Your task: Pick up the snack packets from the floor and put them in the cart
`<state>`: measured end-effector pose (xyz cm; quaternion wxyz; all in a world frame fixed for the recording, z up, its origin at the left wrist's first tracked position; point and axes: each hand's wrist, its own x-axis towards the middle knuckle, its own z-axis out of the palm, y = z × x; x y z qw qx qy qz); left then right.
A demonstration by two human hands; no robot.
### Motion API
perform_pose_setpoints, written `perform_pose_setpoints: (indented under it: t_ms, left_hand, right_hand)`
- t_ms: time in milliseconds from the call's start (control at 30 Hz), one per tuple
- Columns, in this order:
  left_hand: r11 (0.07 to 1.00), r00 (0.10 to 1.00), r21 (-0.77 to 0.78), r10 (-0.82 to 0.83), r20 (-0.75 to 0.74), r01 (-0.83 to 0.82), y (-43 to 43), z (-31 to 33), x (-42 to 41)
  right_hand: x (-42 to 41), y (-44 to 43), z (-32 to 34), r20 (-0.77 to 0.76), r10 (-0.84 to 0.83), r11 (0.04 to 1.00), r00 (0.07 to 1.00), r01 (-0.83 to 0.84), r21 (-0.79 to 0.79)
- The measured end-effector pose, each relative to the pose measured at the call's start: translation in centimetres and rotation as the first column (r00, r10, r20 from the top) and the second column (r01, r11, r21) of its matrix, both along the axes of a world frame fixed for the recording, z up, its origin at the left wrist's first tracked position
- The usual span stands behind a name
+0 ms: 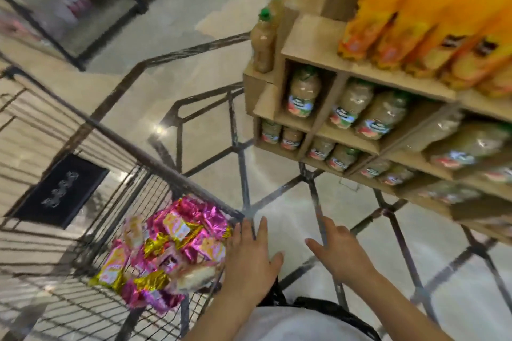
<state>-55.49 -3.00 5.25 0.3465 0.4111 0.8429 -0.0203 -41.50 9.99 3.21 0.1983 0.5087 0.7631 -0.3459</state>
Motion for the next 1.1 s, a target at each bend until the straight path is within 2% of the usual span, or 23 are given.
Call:
perform_pose_setpoints:
  t_ms: [333,567,733,900,967,1100]
  left_hand:
    - [0.948,0.948,0.028,-0.317,-0.039,0.318,7.1,1.1,12.4]
    - [0.862,0.863,0.054,-0.501,-0.061,0.504,10.5,1.4,22.9]
    - [0.725,0.725,0.026,-0.688,-0.021,0.689,11.6,1.3,30.7]
    - [0.554,0.554,0.009,-0.832,-0.028,0.832,13.9,1.1,36.6]
    - [0.495,0.495,0.01,-0.868,-0.038,0.869,15.3,1.1,38.7]
    - [0.379,0.379,0.012,-0.924,-0.056,0.925,18.9,1.0,43.2]
  right_hand:
    - [19.0,0.5,0.9,0.042,-0.288,0.949,0.957,0.279,0.148]
    - [30.5,-1.1,1.2,0.032,-0.504,0.853,0.863,0.492,0.171]
    - [38.3,-4.0,1.5,0.024,-0.699,0.708,0.715,0.687,0.166]
    - [43.1,-6.2,1.5,0.017,-0.863,0.504,0.506,0.855,0.121]
    - [44.4,-6.4,1.4,0.006,-0.902,0.43,0.432,0.896,0.11]
    - [47.1,-5.3,1.3,0.02,-0.94,0.341,0.341,0.932,0.122]
